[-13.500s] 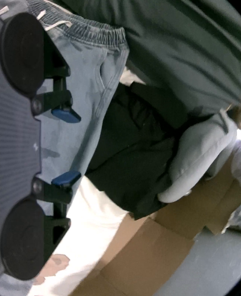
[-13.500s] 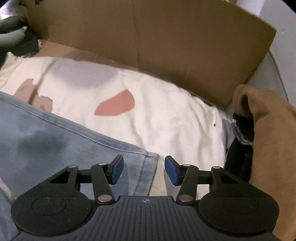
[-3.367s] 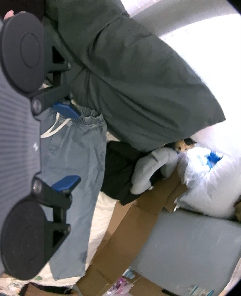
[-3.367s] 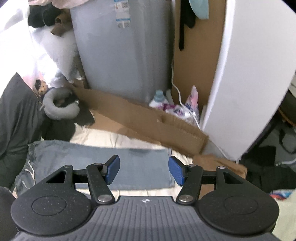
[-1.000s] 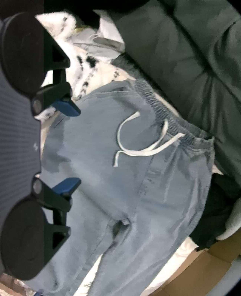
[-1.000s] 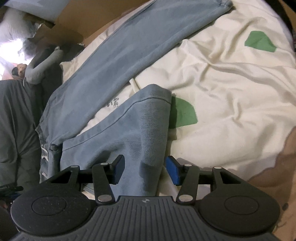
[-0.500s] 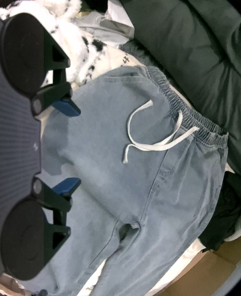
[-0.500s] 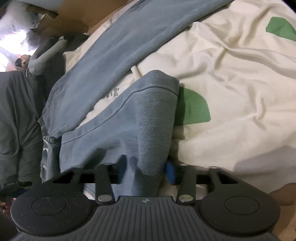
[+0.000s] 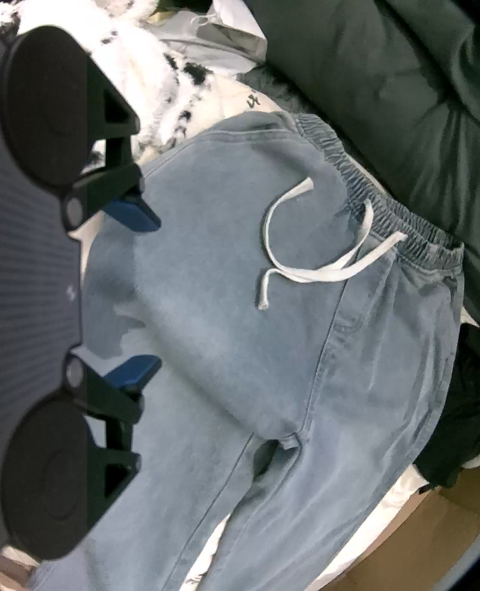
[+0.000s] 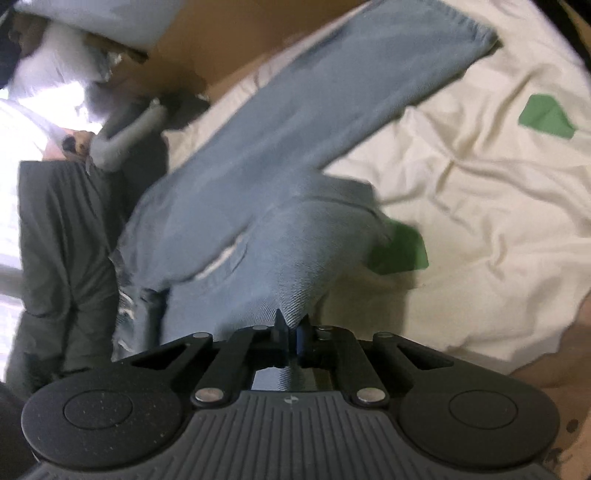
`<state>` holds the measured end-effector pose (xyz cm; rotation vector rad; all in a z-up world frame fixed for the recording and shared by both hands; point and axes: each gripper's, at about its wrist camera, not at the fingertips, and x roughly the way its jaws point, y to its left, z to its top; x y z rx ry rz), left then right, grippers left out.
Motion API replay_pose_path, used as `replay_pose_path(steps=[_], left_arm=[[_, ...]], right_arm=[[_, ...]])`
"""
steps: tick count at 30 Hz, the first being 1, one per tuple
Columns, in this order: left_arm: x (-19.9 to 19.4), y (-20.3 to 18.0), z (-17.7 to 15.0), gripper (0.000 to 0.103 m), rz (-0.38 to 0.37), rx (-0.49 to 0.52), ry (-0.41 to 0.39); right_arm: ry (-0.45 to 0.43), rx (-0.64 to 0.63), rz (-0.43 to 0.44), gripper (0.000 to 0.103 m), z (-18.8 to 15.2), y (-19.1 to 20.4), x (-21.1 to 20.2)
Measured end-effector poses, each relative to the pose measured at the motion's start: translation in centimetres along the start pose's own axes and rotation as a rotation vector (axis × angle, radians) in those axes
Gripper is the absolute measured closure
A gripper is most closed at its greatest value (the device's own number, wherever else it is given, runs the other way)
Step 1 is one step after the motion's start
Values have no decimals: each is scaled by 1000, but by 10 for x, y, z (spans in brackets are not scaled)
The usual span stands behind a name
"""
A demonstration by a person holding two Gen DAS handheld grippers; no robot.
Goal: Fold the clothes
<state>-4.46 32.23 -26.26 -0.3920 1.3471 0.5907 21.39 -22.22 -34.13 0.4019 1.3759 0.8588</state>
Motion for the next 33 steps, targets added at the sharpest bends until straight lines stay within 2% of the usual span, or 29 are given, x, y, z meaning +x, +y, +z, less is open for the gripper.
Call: replay_pose_path(steps=[7,13,26,33], left_arm=[[5,14,-5,25,-10,-24,-5],[11,27,-11,25,4,-45,4],[27,62,-19,26,52,-170,28],[30,74,-24,28,50,-227,32]], right_arm=[[-32,-3,-27,102,-6,3,-46],[-19,7,-73,102,-23,-3,-73],[65,52,-146,102,-74,-7,-106],[61,46,-189,103,-81,0,-128]])
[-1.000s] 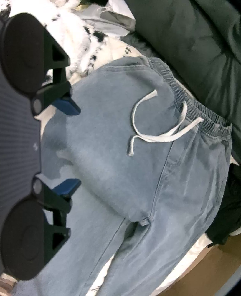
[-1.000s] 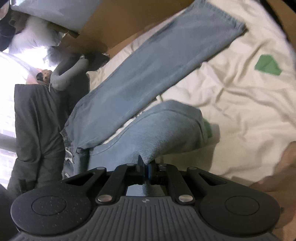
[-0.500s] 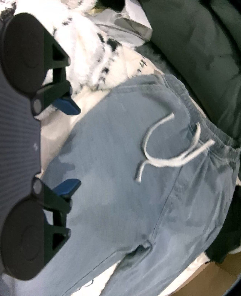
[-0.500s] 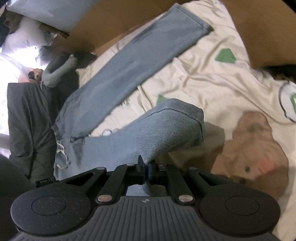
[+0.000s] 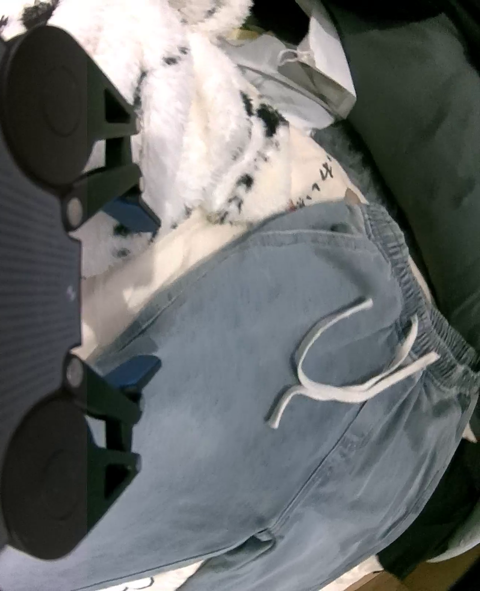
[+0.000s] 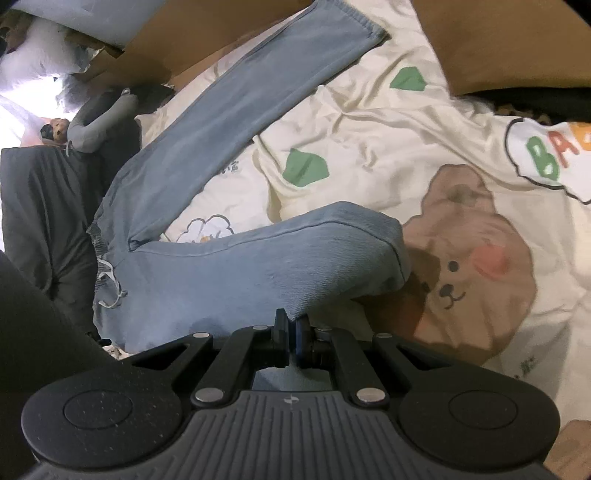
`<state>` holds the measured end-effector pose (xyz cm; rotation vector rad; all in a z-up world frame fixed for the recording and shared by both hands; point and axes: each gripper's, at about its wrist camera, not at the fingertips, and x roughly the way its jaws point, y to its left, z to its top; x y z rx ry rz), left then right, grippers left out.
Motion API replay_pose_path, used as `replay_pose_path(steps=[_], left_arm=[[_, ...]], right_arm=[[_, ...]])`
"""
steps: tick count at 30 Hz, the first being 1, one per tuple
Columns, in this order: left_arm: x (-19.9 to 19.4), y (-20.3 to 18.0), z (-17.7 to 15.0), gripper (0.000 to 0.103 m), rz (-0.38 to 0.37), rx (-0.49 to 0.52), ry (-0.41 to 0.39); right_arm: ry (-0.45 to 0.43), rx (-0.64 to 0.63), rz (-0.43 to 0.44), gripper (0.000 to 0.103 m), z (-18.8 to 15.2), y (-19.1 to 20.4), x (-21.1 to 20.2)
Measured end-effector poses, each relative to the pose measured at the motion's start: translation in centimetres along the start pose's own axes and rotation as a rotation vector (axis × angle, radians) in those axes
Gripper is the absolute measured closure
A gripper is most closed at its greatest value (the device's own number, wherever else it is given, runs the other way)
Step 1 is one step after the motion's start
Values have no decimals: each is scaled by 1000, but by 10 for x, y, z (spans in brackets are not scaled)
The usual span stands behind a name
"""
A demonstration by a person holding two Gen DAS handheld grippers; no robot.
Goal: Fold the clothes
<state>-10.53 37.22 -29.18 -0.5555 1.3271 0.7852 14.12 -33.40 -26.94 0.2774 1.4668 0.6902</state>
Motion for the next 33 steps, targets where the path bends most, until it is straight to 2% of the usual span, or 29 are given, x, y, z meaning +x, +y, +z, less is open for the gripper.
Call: replay_pose_path(steps=[6,13,17,27,33], left_arm=[[4,5,-1,28,3,-22,-1],[3,5,-4,28,-4,-19,-3],[1,9,-3,28,1,-19,0],[-10,-1,0,28,17,57,-22],[-13,-4,2,28,21,69,-25]], right_arm=[[-11,-12,-7,103,-3,3,-14],[-19,26,-24,103,2,-4,6],[-14,2,-21,103,14,2,21],[-6,-120,81,102,57,53,63],[-16,-178,131,102,82,81,94]])
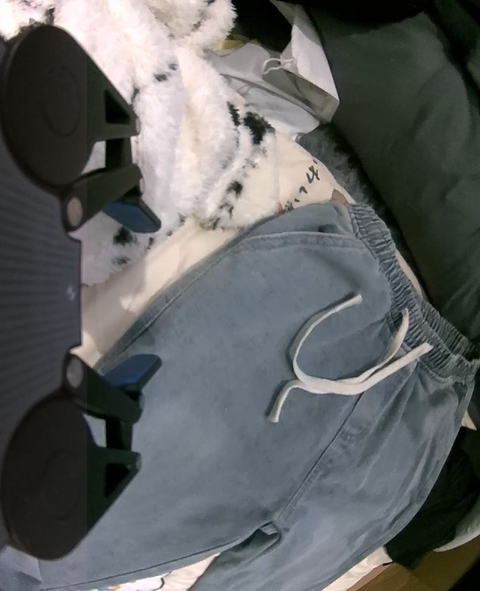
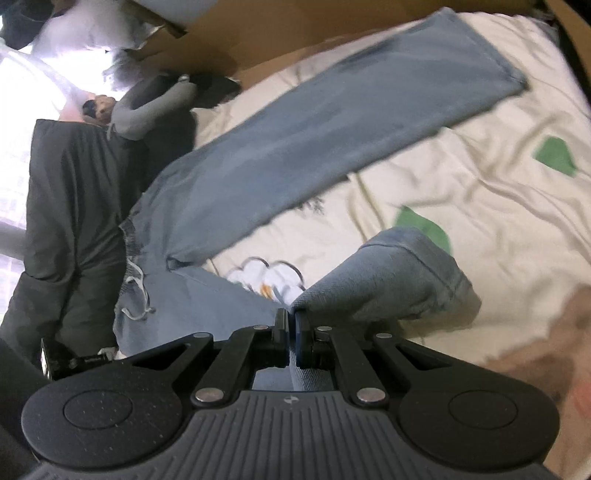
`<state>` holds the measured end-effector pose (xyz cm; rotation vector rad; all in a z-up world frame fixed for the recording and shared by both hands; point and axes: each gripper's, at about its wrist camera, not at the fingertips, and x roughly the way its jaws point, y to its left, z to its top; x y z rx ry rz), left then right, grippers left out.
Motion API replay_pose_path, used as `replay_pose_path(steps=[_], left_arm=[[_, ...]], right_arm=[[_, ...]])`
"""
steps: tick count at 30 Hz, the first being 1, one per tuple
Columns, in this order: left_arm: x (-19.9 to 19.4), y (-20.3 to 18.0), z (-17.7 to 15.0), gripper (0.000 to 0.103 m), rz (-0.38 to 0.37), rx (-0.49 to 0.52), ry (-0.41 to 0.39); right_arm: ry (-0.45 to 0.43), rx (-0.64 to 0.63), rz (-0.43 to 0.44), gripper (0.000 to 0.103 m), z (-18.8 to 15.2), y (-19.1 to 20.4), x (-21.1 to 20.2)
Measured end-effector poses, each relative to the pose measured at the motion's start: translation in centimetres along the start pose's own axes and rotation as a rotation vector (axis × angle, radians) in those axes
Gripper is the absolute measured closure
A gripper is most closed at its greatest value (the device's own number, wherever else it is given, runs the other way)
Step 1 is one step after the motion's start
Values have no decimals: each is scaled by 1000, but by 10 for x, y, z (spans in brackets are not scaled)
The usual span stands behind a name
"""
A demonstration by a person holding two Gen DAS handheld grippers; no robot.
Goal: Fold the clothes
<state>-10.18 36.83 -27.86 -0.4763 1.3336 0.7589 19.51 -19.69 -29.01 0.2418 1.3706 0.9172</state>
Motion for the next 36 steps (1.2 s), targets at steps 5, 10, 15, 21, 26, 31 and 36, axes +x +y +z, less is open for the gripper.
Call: replay_pose_path(steps=[5,10,15,21,26,31,36], left_arm=[[-1,-3,0,28,11,24,0],[-6,-5,1,28,17,46,-8],[-6,-6,2,28,32,55,-8],[-8,-14,2,28,30,77,-10],[-13,-21,1,28,38,100,-18],[-18,-25,3,28,47,108,-18],[-28,-34,5,28,54,125,-26]], right_arm=[[-12,10,8,98,19,1,32],[10,71,35,91,33,-4,47],[-13,92,78,71,37,-16,31],[-72,170,21,71,30,-52,-1],[-80,261,-12,71,3,-86,-20],[-59,396,13,57,-35,-116,-21],[-57,484,63,40,-60,-125,-14]])
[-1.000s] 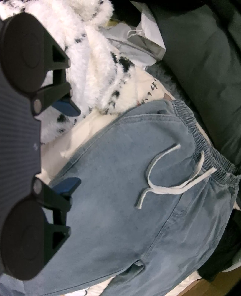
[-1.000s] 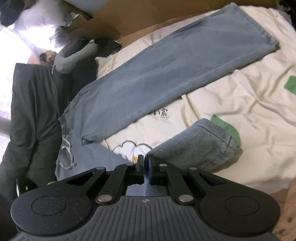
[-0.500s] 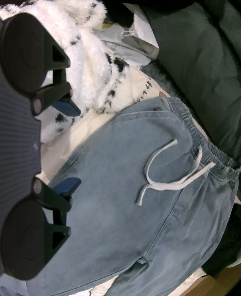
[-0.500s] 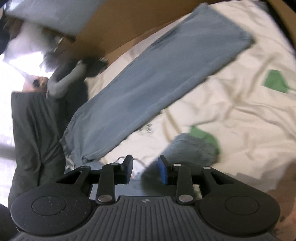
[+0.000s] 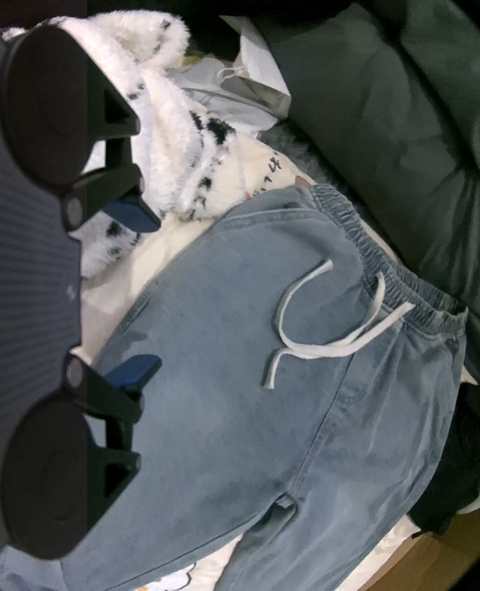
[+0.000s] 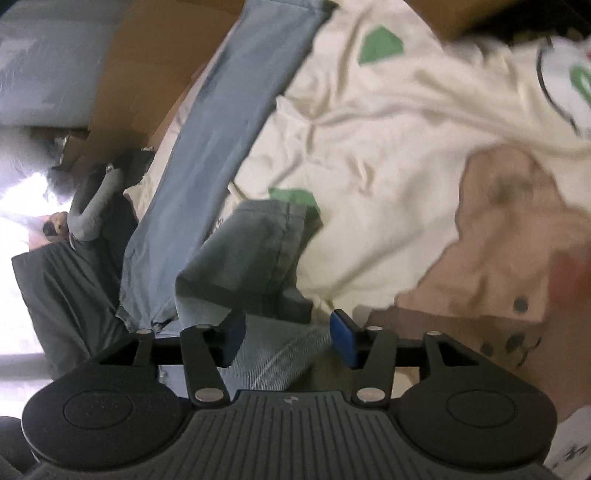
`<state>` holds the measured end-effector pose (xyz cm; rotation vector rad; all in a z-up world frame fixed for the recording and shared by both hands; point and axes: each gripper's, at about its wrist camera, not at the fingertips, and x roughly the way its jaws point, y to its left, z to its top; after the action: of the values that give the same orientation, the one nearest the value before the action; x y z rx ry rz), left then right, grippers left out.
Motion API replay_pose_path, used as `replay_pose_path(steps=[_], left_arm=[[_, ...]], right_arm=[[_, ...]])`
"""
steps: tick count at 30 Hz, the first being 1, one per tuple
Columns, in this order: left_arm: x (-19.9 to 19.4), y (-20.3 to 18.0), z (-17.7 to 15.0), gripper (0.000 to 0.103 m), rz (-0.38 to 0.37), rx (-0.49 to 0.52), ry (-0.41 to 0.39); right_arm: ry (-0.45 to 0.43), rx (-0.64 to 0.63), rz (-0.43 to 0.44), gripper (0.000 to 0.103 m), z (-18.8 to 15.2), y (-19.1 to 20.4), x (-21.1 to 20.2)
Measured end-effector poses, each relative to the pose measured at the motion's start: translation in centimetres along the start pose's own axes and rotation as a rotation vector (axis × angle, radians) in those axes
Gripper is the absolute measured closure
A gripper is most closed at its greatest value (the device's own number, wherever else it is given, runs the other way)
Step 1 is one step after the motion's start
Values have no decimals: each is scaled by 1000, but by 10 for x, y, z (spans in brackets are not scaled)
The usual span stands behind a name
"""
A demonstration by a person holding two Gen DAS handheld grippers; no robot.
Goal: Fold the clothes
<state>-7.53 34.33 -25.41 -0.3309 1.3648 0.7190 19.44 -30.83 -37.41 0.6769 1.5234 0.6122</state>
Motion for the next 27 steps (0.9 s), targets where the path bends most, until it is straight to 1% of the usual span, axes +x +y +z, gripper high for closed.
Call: replay_pose_path(steps=[5,7,12,17,19,21,22,23,24,25,27], left_arm=[[-6,-8,5,28,11,15,-6],[-9,-14,5,28,21,39,-14],[-14,-26,5,27,42,102,-36],[-16,-31,5,27,49,127,-46],[-16,-32,5,27,53,132,-47],[-18,-33,4,27,54,136,-50],[-18,-32,4,27,54,138,-51],[-17,-32,4,27,55,140,-51],[-17,-32,3,27,56,140,-51],[-17,-32,2,27,57,138,-49],[-15,-30,1,27,55,134,-46]], right_arm=[[25,51,32,37,-10,-6,16],[38,58,28,34,-12,-6,24],[65,95,29,32,-15,-10,43],[78,187,59,32,-16,-20,62],[75,219,63,35,-16,-23,66],[55,241,80,50,-15,-25,64],[44,238,89,55,-15,-24,62],[34,235,99,67,-14,-24,59],[23,232,108,82,-14,-24,56],[12,227,115,88,-13,-23,53],[-11,199,106,92,-12,-20,46]])
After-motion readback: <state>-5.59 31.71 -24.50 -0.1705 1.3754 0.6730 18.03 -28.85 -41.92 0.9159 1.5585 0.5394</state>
